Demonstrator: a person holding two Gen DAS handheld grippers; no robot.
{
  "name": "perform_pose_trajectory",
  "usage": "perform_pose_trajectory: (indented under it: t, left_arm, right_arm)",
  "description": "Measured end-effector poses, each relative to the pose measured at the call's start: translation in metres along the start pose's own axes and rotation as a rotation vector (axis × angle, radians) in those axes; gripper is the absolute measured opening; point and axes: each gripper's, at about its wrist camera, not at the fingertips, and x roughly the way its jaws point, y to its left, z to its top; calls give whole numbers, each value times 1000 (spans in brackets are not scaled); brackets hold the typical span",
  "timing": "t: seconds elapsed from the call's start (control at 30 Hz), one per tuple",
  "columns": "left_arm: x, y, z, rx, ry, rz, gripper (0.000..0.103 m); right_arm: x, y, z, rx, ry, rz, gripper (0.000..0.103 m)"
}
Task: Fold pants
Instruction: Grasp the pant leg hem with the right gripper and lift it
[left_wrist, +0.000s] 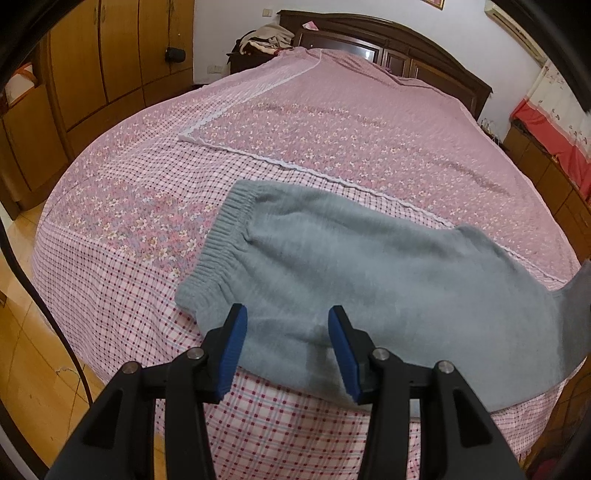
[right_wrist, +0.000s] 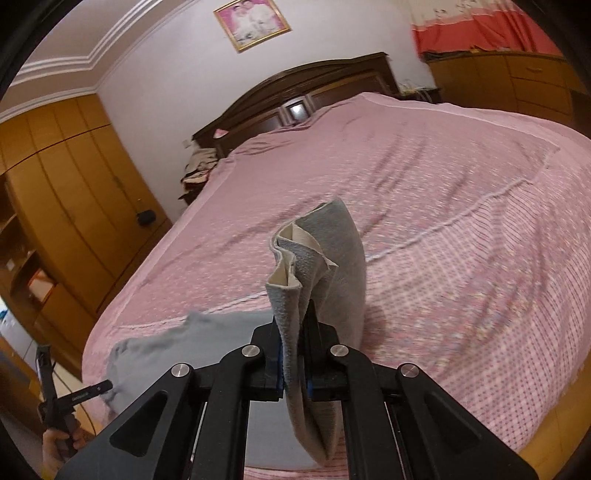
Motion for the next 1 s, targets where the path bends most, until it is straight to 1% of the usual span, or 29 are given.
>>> perform_pose_trajectory:
  t: [0.17, 0.3, 0.53, 1.0]
  left_arm:
    - [-6, 0, 3, 0, -13, -7, 48]
    - [-9, -1, 5, 4, -21, -11, 48]
    - [-11, 3, 5, -7, -22, -20, 48]
    - [-13, 9, 4, -22, -22, -37, 48]
  right_arm:
    - [2, 25, 1, -41, 12, 63, 9]
    - [8, 49, -3, -88, 30, 95, 9]
    - [21, 81, -9, -129, 65, 152, 9]
    - [57, 146, -35, -206, 156, 251, 9]
